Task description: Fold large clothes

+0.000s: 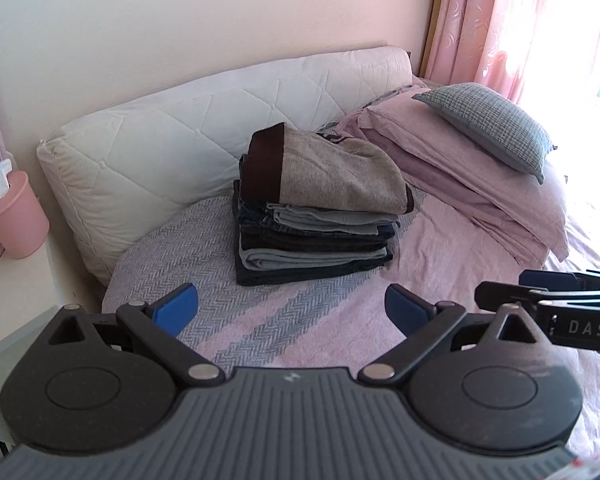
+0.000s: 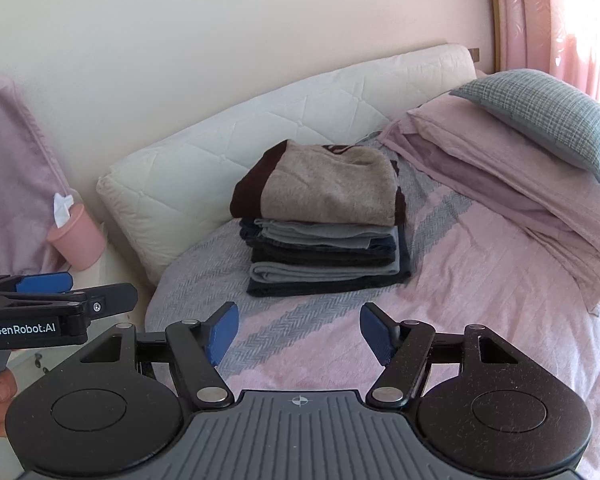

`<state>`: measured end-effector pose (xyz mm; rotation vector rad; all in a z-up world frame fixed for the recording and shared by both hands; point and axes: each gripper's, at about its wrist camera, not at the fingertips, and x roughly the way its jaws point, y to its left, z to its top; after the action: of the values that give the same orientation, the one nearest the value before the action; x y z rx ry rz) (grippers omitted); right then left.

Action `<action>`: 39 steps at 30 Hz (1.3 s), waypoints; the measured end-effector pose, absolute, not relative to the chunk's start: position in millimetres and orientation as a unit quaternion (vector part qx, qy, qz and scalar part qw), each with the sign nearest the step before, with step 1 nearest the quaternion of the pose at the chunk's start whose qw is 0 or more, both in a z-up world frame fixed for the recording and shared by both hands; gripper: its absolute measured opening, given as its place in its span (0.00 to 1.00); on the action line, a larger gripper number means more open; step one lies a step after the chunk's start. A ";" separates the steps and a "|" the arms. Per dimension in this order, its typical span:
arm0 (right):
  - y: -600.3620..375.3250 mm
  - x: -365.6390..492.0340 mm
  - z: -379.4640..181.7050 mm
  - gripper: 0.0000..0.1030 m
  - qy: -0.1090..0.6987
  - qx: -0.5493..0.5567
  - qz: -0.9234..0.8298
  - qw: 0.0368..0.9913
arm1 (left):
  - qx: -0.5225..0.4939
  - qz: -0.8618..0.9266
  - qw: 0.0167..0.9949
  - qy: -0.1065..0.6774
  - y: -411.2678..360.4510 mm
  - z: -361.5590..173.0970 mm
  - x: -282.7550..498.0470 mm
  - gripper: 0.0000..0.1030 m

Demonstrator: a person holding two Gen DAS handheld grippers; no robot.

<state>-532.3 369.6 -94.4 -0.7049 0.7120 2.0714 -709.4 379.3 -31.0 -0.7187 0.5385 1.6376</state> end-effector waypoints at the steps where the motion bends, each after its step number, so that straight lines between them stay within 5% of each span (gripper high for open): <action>1: 369.0 -532.8 -95.2 0.63 0.282 -0.280 0.822 0.407 | -0.309 0.705 0.594 0.232 378.6 -31.2 -708.9 0.95; 39: 385.4 -533.3 -108.4 0.63 0.292 -0.290 0.816 0.406 | -0.323 0.694 0.593 0.251 392.0 -46.6 -705.4 0.95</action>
<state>-533.3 385.4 -108.4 -0.7316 0.7377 2.0579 -705.4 392.0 -46.6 -0.7506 0.5835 1.6137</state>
